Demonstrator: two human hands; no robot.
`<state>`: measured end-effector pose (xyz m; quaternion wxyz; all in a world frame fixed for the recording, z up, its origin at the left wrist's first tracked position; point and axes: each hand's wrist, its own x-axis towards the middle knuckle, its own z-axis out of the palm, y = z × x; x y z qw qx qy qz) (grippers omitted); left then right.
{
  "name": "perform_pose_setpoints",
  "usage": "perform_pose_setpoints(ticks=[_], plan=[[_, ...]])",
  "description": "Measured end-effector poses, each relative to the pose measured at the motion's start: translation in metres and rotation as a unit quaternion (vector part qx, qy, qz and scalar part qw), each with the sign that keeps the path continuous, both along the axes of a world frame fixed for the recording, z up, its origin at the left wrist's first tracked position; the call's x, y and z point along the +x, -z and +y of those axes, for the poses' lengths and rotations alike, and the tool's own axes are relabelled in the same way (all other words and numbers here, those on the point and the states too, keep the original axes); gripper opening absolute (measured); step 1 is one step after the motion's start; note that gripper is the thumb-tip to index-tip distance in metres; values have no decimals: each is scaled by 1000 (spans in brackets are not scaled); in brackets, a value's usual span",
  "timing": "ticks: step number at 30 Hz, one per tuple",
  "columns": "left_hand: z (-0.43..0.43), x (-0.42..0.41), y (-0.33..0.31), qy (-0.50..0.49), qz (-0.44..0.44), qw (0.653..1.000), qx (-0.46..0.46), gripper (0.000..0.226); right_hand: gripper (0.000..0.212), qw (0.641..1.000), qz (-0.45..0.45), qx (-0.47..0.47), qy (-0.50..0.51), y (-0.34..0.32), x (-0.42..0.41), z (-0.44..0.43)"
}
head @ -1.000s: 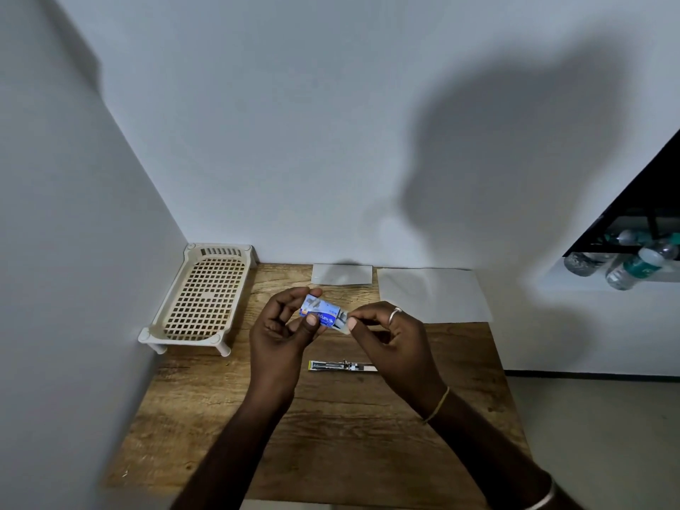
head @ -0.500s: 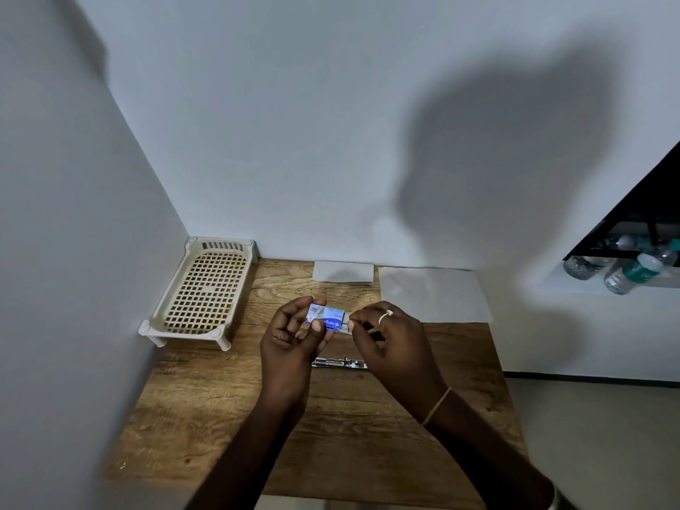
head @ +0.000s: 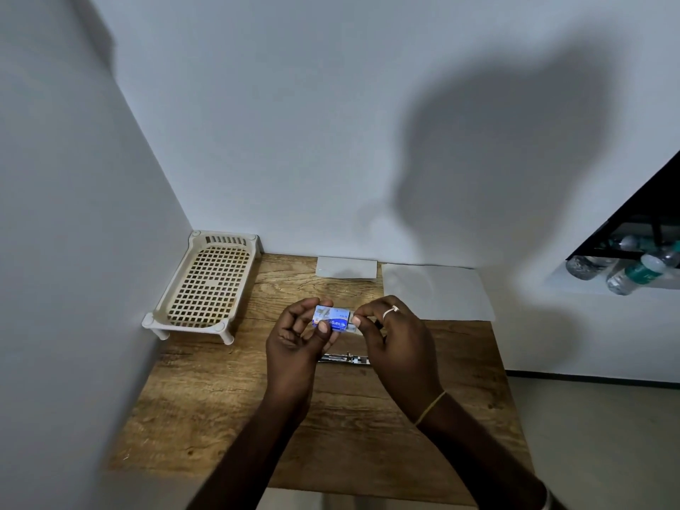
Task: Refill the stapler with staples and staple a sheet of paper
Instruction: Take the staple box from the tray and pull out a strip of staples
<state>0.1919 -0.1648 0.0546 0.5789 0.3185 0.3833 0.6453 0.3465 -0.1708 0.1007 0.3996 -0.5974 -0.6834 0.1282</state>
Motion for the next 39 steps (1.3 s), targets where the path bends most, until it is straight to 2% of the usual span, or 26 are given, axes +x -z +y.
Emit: perform_pose_setpoints(ticks=[5,8,10,14,18,22,26,34,39], plan=[[-2,0,3,5,-4,1000,-2,35,7,999,-45,12,-18,2,0,-3],[-4,0,6,6,-6,1000,-7,35,2,996,70,-48,-11,2,2,-1],[-4,0,7,6,-6,1000,-13,34,7,986,142,-83,-3,1,3,1],[-3,0,8,5,-11,1000,-24,33,10,980,168,-108,-19,2,6,5],[-2,-1,8,5,-15,999,-29,36,15,989,117,-90,-15,1,12,4],[0,-1,5,6,-13,1000,-21,40,4,996,53,-74,-26,-5,15,0],[3,0,4,9,4,1000,-7,39,18,997,-33,-49,-46,-14,13,-2],[4,4,10,10,7,1000,-7,42,16,985,-168,-33,-24,-15,15,2],[4,6,12,9,3,1000,-11,40,21,976,-202,-73,-28,-14,19,3]])
